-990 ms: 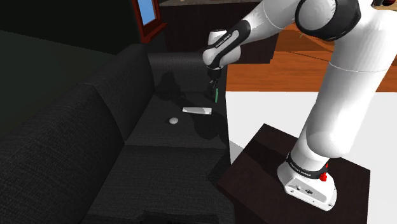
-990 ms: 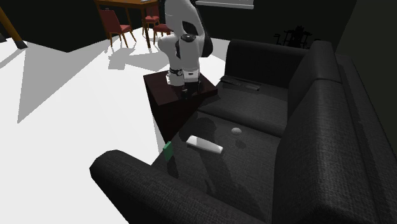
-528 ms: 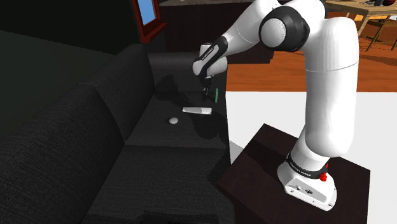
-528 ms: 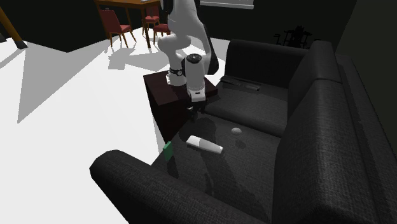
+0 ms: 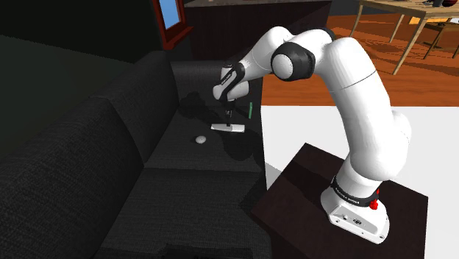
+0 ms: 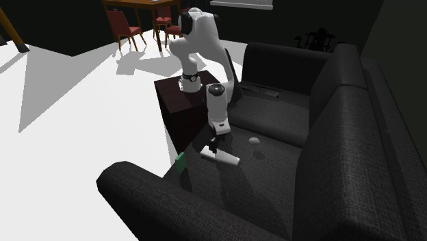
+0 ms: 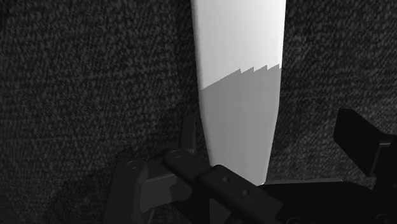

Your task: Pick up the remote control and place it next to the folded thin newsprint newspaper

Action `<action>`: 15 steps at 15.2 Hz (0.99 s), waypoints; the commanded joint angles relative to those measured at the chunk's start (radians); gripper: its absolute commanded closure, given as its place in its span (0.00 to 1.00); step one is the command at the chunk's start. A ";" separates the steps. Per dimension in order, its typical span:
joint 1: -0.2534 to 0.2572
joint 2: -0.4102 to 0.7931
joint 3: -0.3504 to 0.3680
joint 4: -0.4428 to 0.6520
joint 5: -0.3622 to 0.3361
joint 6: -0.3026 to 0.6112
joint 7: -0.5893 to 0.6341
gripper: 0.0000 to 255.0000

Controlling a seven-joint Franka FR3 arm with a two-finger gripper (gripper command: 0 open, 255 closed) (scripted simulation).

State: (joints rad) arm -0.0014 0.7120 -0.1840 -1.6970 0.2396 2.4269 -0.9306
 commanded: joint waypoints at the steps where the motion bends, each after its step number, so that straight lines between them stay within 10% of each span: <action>1: -0.012 0.069 0.013 0.082 -0.001 -0.013 -0.020 0.00; 15: -0.020 0.153 0.027 0.116 0.011 0.037 -0.026 0.00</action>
State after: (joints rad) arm -0.0216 0.8643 -0.1569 -1.5811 0.2504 2.4635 -0.9562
